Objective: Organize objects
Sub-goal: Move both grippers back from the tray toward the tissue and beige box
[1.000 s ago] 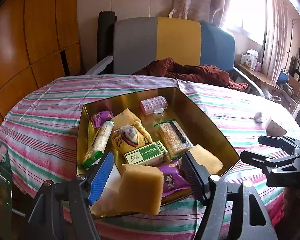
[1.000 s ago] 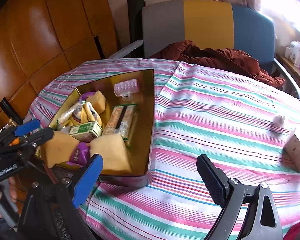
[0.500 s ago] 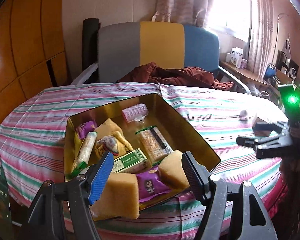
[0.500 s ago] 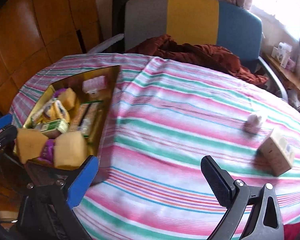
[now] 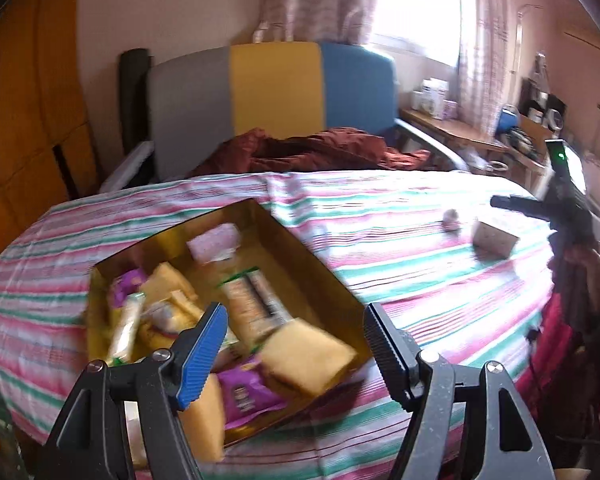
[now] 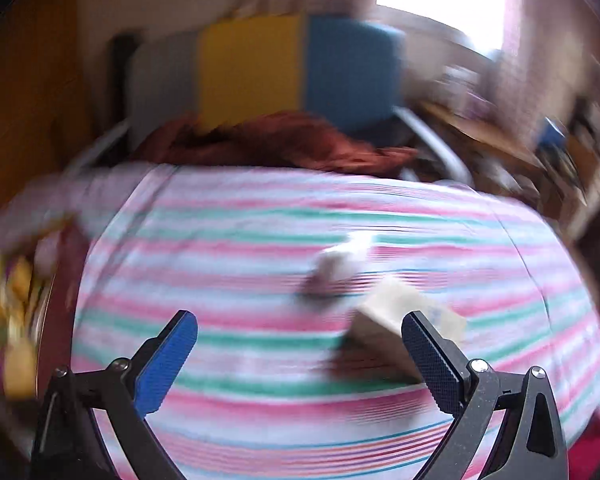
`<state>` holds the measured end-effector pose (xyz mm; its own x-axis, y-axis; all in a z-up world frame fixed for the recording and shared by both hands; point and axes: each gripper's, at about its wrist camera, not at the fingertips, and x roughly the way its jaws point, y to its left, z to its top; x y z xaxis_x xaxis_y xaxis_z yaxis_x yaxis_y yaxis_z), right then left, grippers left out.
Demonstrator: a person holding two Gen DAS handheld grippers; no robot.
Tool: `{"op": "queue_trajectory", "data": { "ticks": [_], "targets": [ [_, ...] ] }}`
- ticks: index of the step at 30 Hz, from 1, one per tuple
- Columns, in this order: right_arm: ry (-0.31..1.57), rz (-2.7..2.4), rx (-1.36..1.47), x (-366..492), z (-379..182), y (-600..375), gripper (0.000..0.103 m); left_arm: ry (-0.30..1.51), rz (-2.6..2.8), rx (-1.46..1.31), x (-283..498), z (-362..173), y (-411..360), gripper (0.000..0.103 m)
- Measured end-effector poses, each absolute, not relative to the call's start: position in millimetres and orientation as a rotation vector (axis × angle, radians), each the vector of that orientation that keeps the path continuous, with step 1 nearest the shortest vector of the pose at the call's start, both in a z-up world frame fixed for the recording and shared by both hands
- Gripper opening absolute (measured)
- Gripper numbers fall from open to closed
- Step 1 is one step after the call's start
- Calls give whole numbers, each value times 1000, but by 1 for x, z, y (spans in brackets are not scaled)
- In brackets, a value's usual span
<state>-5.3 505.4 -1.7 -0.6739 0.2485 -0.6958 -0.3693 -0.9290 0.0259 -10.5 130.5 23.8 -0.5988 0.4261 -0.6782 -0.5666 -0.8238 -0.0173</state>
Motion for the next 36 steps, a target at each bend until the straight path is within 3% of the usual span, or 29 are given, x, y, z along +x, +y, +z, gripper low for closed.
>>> {"op": "queue_trajectory", "data": {
  "ticks": [5,9,22,36],
  "targets": [
    [664,2421,-875,23,-1,572,103,314,2312,-938,-10,24,169,72],
    [784,2375,-831,33,-3,585,103,320,2250,-967,-12,20,199,72],
    [1098,2280,-825,52,-24,613,103,271,2094,-1112,-43,5,289,71],
    [1151,2387,-804,50,-15,605,103,312,2006,-1221,-91,-23,403,69]
  ]
}}
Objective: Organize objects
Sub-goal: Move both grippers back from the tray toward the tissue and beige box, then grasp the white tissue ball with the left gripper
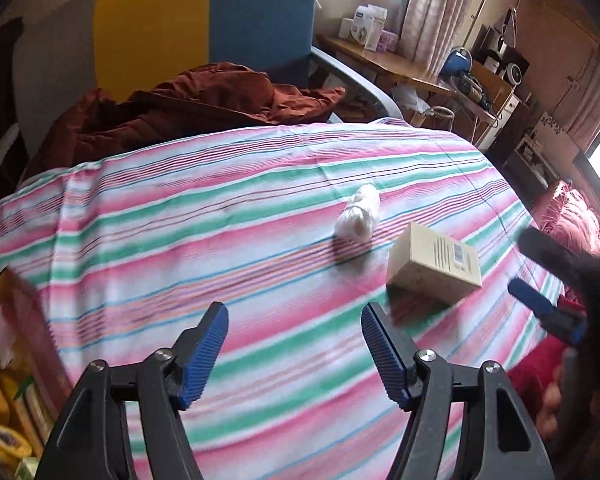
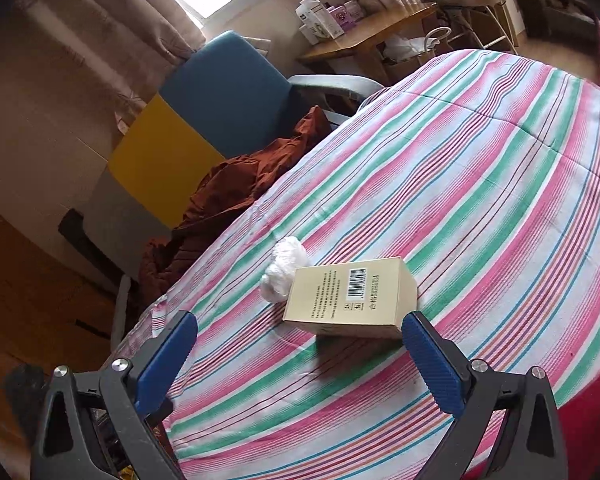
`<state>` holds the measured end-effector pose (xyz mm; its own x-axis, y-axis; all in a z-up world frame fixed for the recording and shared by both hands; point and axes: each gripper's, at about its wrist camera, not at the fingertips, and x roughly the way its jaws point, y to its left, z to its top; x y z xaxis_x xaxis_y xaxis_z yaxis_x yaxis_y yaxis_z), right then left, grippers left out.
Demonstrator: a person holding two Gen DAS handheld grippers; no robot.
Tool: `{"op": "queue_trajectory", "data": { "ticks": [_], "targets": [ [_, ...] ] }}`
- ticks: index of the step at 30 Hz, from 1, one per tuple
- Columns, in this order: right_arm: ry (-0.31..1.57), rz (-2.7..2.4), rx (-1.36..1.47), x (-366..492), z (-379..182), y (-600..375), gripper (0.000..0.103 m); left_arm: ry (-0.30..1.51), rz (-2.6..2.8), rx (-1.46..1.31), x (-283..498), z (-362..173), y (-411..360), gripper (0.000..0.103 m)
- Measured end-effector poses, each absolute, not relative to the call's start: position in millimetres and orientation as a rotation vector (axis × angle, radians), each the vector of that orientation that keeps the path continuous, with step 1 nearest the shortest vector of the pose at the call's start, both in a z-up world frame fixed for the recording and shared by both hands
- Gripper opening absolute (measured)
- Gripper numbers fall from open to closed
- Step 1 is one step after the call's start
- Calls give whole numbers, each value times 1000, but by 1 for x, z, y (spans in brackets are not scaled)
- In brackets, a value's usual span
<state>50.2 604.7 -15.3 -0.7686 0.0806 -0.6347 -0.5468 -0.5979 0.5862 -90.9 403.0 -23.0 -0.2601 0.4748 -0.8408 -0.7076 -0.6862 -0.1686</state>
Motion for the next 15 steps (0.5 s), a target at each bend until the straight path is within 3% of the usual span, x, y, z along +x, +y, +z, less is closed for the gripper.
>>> {"op": "queue_trajectory", "data": {
  "ticks": [2,15],
  "targets": [
    [1178,2400,-795,51,-15,606,103,319,1994,-1223,-97,-26,421,63],
    [1343,2402,-752,57,-21,615,103,412,1848,-1113,-122,-37,518,61]
  ]
}}
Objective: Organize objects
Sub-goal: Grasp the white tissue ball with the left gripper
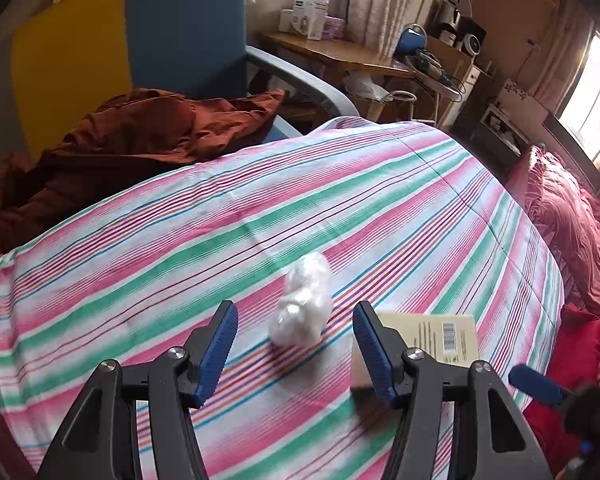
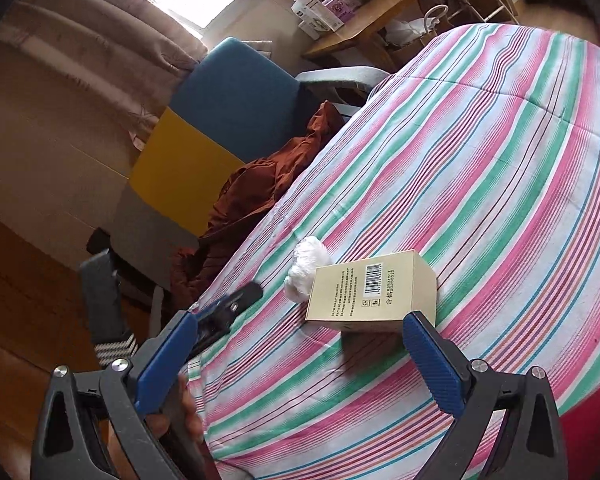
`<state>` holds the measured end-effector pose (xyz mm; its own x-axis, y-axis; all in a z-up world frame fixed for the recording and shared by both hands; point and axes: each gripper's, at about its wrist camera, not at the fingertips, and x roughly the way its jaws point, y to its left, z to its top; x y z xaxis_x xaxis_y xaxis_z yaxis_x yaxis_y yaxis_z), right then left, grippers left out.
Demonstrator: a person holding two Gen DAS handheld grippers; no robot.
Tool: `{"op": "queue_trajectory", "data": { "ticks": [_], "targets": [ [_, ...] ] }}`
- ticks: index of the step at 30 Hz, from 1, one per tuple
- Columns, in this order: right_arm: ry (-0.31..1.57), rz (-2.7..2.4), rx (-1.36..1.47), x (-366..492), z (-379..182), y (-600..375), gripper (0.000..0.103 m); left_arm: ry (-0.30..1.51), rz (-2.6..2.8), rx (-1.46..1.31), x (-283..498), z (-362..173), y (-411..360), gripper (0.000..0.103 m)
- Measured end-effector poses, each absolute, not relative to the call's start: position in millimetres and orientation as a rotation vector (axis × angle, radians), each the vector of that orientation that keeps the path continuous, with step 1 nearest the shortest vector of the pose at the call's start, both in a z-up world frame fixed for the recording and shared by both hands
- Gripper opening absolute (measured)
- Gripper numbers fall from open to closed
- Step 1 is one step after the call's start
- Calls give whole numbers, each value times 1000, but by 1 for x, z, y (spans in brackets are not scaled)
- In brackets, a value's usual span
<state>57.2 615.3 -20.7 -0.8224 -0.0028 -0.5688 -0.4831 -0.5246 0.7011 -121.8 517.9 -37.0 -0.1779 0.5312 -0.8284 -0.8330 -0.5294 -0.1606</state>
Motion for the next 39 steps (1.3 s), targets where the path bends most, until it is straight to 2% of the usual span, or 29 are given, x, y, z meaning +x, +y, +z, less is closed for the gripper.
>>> {"op": "queue_trajectory", "data": {
  "ticks": [6,7,9,10,20,26,33,35,39],
  "targets": [
    [1365,2406,-773,54,-24,615,103,554,1822,-1116,-126,-68,556,59],
    [1367,2403,-775,54,-25,615,103,562,1814,-1138,-128,-77,560,54],
    [1368,2397,-782,53,-26,615,103,582,1816,-1177,-131,-89,562,38],
    [1368,2394,-784,53,-26,616,103,589,1826,-1199,-133,-95,560,35],
    [1343,2410,-829,48,-27,613,103,380,1914,-1343,-125,-99,464,35],
    [1266,2422,-909,39,-28,603,103,369,1979,-1351,-81,-93,400,35],
    [1082,2464,-1032,26,-20,583,103,461,2005,-1248,-28,-92,347,35],
    [938,2522,-1097,20,-8,575,103,473,2008,-1215,-22,-92,339,35],
    [502,2587,-1248,8,6,568,103,427,1993,-1222,-26,-92,337,35]
  ]
}}
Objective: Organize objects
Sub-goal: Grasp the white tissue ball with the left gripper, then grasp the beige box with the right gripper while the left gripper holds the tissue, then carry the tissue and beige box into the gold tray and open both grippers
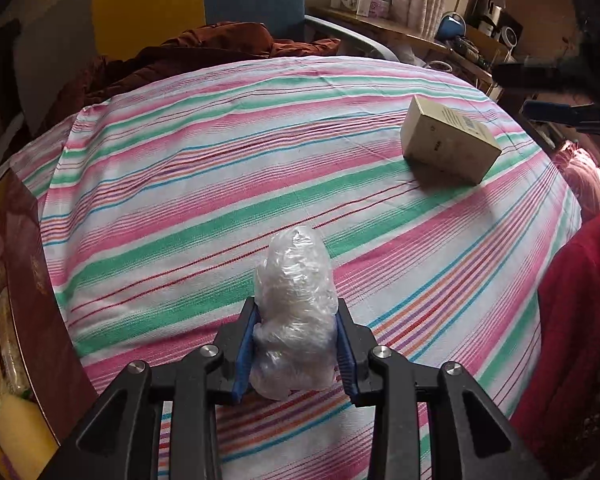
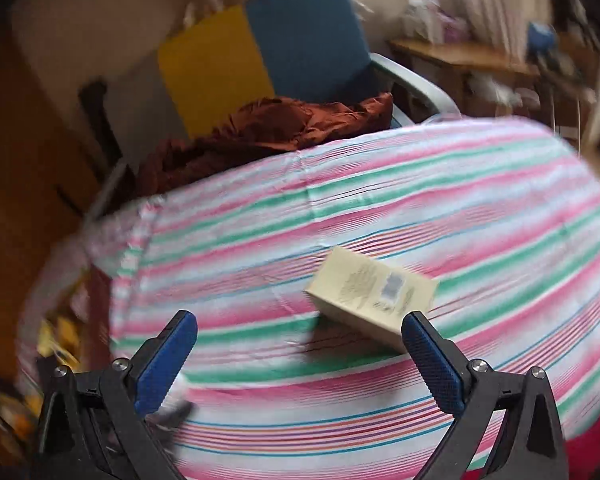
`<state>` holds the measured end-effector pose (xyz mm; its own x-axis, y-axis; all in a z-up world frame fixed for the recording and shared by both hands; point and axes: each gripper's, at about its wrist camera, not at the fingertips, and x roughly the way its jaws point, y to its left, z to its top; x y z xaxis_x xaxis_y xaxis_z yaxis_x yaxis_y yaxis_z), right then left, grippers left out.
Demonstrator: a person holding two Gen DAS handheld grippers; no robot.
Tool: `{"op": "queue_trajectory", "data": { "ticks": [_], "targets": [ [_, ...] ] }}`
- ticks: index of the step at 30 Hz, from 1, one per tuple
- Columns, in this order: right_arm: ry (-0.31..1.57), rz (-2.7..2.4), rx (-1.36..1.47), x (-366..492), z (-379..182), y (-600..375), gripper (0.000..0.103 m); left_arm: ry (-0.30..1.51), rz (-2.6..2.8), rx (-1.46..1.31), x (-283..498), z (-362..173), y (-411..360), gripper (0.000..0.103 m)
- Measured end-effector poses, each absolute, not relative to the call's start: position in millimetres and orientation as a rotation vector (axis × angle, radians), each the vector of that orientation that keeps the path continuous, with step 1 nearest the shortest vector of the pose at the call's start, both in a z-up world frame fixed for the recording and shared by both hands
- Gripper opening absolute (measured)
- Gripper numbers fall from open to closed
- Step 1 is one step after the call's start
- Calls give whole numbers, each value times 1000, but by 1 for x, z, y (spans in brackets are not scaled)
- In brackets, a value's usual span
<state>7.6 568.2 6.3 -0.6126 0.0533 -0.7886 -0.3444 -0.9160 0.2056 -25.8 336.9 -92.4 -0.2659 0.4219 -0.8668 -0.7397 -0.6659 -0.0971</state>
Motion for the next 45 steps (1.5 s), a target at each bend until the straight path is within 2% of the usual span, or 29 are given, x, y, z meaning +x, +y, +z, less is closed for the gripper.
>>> {"op": "queue_trajectory", "data": {
  "ticks": [8,15,17,18,19,21,22,23,25,32,37,45],
  "targets": [
    [-126,2449,-1614,-17,-27,572,103,407,1984,-1195,-24,-94,331,36],
    [-311,2344,-1763,-59,-52,576,103,385,1989,-1188,-23,-96,328,36],
    [-295,2311,-1792,-67,-61,582,98,378,1985,-1189,-23,-96,327,36],
    [-260,2303,-1811,-70,-66,583,80,372,1984,-1190,-24,-96,327,36],
    [-236,2298,-1822,-69,-70,583,70,365,1986,-1189,-25,-97,327,36],
    [-208,2285,-1797,-66,-70,576,62,370,1995,-1179,-23,-97,327,36],
    [-175,2301,-1777,-63,-67,573,54,380,2002,-1167,-21,-97,328,36],
    [-108,2351,-1761,-60,-62,567,52,387,2006,-1158,-20,-97,328,36],
    [-15,2422,-1731,-56,-54,554,51,390,2006,-1148,-19,-97,327,36],
    [92,2522,-1648,-51,-68,497,51,351,1999,-1142,-21,-99,325,36],
    [6,2509,-1625,-52,-78,491,51,362,2027,-1097,-14,-100,323,36],
    [-17,2513,-1588,-53,-75,496,51,369,2059,-1073,-9,-101,322,36]
  ]
}}
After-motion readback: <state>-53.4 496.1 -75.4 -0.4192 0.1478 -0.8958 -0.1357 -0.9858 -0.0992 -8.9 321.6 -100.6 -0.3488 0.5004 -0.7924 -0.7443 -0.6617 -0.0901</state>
